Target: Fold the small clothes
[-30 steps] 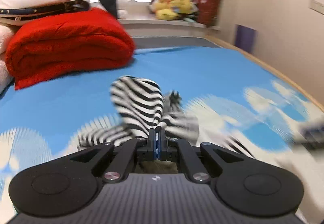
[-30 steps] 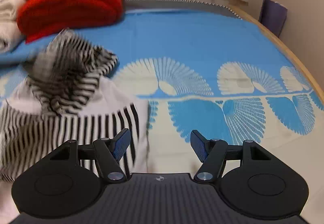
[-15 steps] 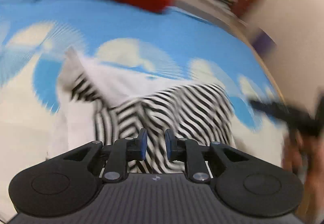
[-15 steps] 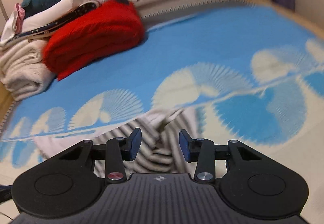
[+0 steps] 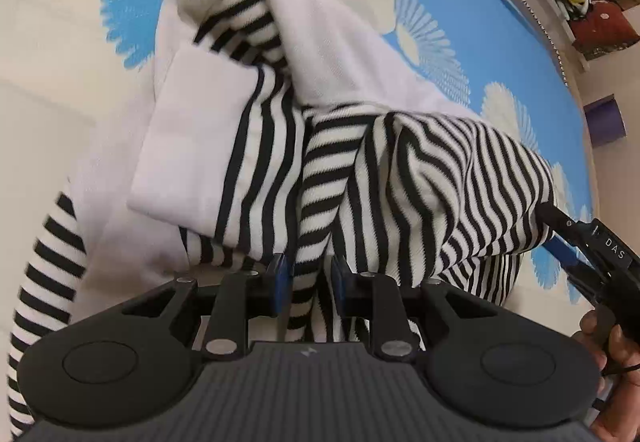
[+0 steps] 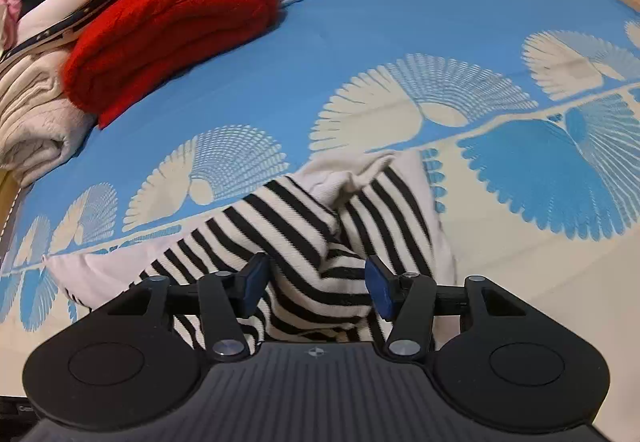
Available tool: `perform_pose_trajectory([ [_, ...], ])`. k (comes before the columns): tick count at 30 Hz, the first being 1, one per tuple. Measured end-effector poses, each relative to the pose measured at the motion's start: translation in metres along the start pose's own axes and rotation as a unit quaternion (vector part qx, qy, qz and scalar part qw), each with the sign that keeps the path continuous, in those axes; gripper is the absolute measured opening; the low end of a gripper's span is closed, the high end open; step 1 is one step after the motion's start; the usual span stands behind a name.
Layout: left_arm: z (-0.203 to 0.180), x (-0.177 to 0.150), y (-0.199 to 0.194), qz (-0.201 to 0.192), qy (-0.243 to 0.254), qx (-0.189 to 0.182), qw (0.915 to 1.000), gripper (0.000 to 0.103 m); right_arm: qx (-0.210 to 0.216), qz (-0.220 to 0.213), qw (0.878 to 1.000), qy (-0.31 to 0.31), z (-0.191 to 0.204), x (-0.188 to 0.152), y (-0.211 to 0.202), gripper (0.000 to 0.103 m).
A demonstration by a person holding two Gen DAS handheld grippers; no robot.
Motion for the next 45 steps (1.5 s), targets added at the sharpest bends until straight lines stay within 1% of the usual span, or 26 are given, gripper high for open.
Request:
perform_pose_trajectory([
  [2, 0.002, 0.000, 0.001, -0.002, -0.005, -0.002, 1.0000, 0.014, 0.011, -0.003, 1.000, -0.013, 0.005, -0.001, 0.001, 0.006],
  [3, 0.003, 0.002, 0.001, -0.007, -0.004, -0.002, 1.0000, 0.004, 0.017, -0.006, 1.000, -0.013, 0.006, -0.001, 0.000, 0.004],
  [4, 0.002, 0.006, -0.003, -0.017, -0.003, -0.002, 0.9999, 0.001, 0.027, -0.010, 1.000, -0.004, 0.005, 0.001, -0.002, 0.002],
  [7, 0.004, 0.023, -0.033, -0.084, -0.016, -0.017, 0.9962, 0.001, 0.076, -0.040, 0.995, 0.054, -0.003, 0.015, -0.022, 0.001],
  [9, 0.004, 0.037, -0.058, -0.143, -0.014, -0.020, 0.9895, 0.000, 0.116, -0.067, 0.987, 0.088, -0.007, 0.029, -0.042, 0.001],
  [12, 0.005, 0.057, -0.111, -0.266, 0.000, -0.013, 0.9639, 0.000, 0.198, -0.103, 0.964, 0.142, -0.016, 0.044, -0.076, 0.001],
  [14, 0.008, 0.062, -0.134, -0.313, 0.007, -0.004, 0.9496, 0.000, 0.238, -0.099, 0.950, 0.178, -0.027, 0.047, -0.088, 0.001],
  [15, 0.014, 0.061, -0.135, -0.309, 0.000, 0.002, 0.9510, 0.000, 0.242, -0.075, 0.947, 0.195, -0.034, 0.045, -0.085, 0.001],
  [16, 0.020, 0.059, -0.126, -0.280, -0.010, 0.013, 0.9599, 0.001, 0.224, -0.038, 0.954, 0.195, -0.039, 0.040, -0.077, 0.001],
  [17, 0.026, 0.055, -0.110, -0.232, -0.017, 0.024, 0.9724, 0.001, 0.170, 0.022, 0.970, 0.174, -0.046, 0.028, -0.061, 0.001],
  [18, 0.035, 0.045, -0.086, -0.160, -0.025, 0.032, 0.9863, 0.001, 0.105, 0.065, 0.982, 0.146, -0.056, 0.014, -0.048, 0.001],
  [19, 0.043, 0.035, -0.069, -0.111, -0.032, 0.040, 0.9926, 0.001, 0.029, 0.092, 0.989, 0.114, -0.070, -0.002, -0.036, 0.001],
  [20, 0.053, 0.026, -0.057, -0.079, -0.049, 0.057, 0.9941, 0.001, -0.013, 0.100, 0.990, 0.098, -0.080, -0.011, -0.031, 0.003],
  [22, 0.065, 0.019, -0.054, -0.078, -0.085, 0.063, 0.9913, 0.004, -0.036, 0.100, 0.989, 0.104, -0.089, -0.015, -0.028, 0.005],
  [23, 0.065, 0.020, -0.056, -0.085, -0.092, 0.052, 0.9907, 0.007, -0.022, 0.094, 0.989, 0.116, -0.086, -0.010, -0.031, 0.006],
  [24, 0.063, 0.022, -0.060, -0.095, -0.099, 0.037, 0.9898, 0.024, -0.002, 0.082, 0.989, 0.126, -0.082, -0.004, -0.034, 0.010],
  [25, 0.061, 0.025, -0.062, -0.102, -0.106, 0.028, 0.9887, 0.046, 0.014, 0.066, 0.989, 0.132, -0.076, 0.002, -0.038, 0.025],
  [26, 0.060, 0.026, -0.065, -0.110, -0.113, 0.022, 0.9872, 0.053, 0.020, 0.055, 0.989, 0.134, -0.072, 0.008, -0.040, 0.043],
  [27, 0.059, 0.029, -0.064, -0.112, -0.118, 0.018, 0.9865, 0.056, 0.019, 0.048, 0.990, 0.134, -0.069, 0.009, -0.041, 0.050],
  [35, 0.049, 0.009, -0.033, -0.036, -0.168, -0.014, 0.9851, 0.056, 0.005, 0.114, 0.985, 0.132, -0.047, -0.022, -0.009, 0.049],
  [36, 0.047, 0.009, -0.031, -0.036, -0.165, -0.015, 0.9855, 0.054, 0.002, 0.116, 0.985, 0.125, -0.044, -0.024, -0.007, 0.044],
  [37, 0.047, 0.008, -0.030, -0.039, -0.162, -0.014, 0.9859, 0.042, 0.001, 0.115, 0.986, 0.123, -0.042, -0.027, -0.004, 0.022],
  [38, 0.046, 0.009, -0.031, -0.046, -0.158, -0.016, 0.9863, 0.029, 0.006, 0.116, 0.985, 0.125, -0.040, -0.029, -0.003, 0.002],
  [39, 0.046, 0.012, -0.035, -0.061, -0.156, -0.018, 0.9857, 0.005, 0.015, 0.111, 0.985, 0.134, -0.038, -0.027, -0.005, 0.002],
  [42, 0.045, 0.031, -0.066, -0.152, -0.136, -0.024, 0.9787, 0.004, 0.082, 0.049, 0.977, 0.189, -0.033, -0.007, -0.024, 0.001],
  [45, 0.040, 0.045, -0.097, -0.227, -0.119, -0.053, 0.9651, 0.004, 0.178, -0.039, 0.954, 0.237, -0.029, 0.019, -0.059, 0.001],
])
Point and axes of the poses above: each gripper's, at about its wrist camera, not at the fingertips, and y roughly the way its jaws point, z to its left, x to its top, the point moved 8 cm from there along y, roughly the way its jaws point, and after that the axes turned 11 degrees about y, right-handed, at the moved point
